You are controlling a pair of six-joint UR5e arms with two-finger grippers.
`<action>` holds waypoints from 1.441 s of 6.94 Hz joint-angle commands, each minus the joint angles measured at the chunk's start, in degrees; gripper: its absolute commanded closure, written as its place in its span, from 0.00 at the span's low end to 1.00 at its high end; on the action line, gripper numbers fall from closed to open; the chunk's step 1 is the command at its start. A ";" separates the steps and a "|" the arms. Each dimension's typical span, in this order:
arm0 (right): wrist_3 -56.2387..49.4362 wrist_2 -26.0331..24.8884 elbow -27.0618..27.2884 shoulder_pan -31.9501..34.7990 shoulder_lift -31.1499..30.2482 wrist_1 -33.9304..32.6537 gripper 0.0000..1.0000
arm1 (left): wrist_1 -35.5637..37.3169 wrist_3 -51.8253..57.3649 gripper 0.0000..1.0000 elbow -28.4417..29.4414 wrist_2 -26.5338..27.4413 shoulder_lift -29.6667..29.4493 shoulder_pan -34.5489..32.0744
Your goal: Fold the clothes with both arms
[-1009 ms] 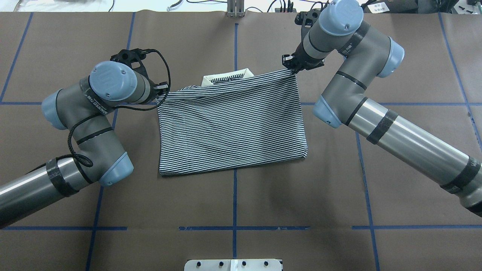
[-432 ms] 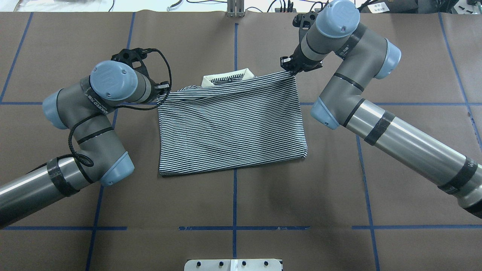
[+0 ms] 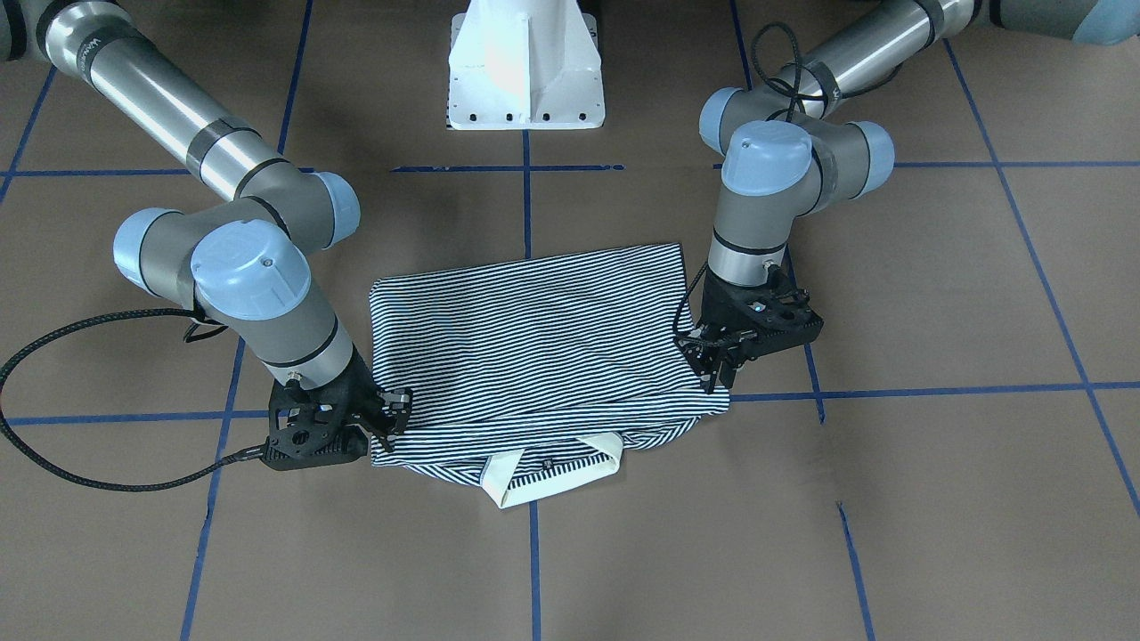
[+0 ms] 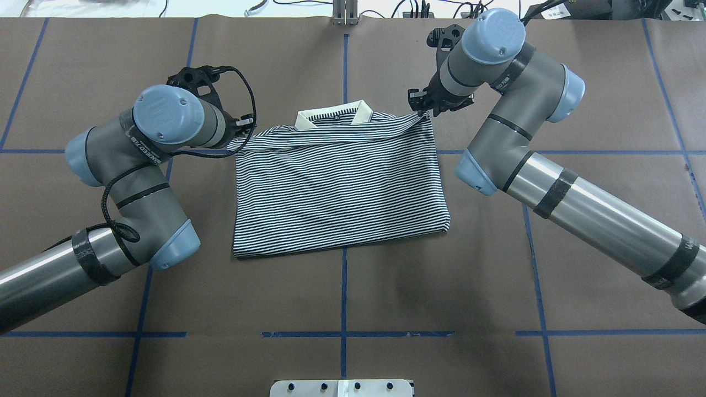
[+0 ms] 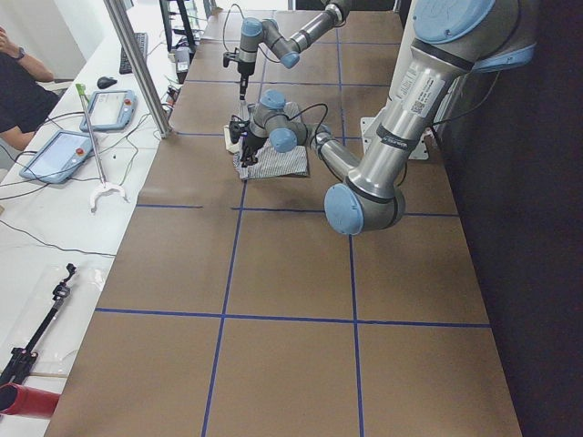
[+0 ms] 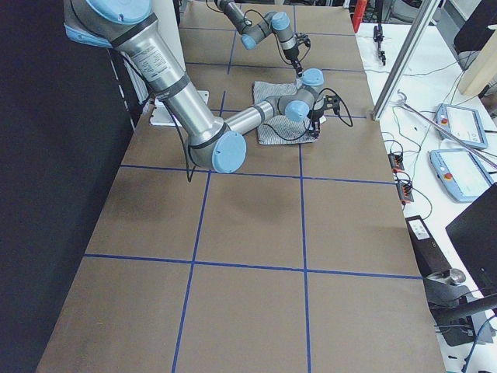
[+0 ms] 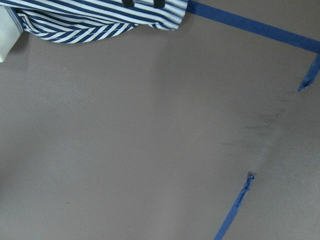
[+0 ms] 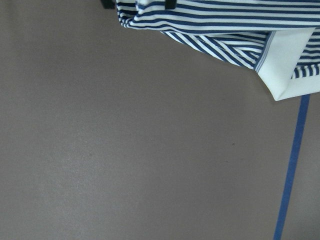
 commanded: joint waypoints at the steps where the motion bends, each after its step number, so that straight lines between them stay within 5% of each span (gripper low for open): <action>1: 0.58 0.26 0.59 0.05 -0.38 0.11 0.00 | 0.17 0.07 0.00 -0.24 -0.59 -0.10 -0.14; 2: 0.94 2.44 3.38 -0.04 -2.30 0.03 0.00 | 0.25 0.15 0.00 -0.93 -4.68 -0.19 -0.31; 6: 19.80 4.92 24.29 -6.97 -18.74 -1.11 0.00 | 0.87 -0.20 0.00 -5.24 -5.25 -0.10 -0.49; 10: 22.83 1.76 24.76 -12.34 -18.41 -6.02 0.00 | 0.87 -0.64 0.00 -6.12 -5.25 -0.19 -0.49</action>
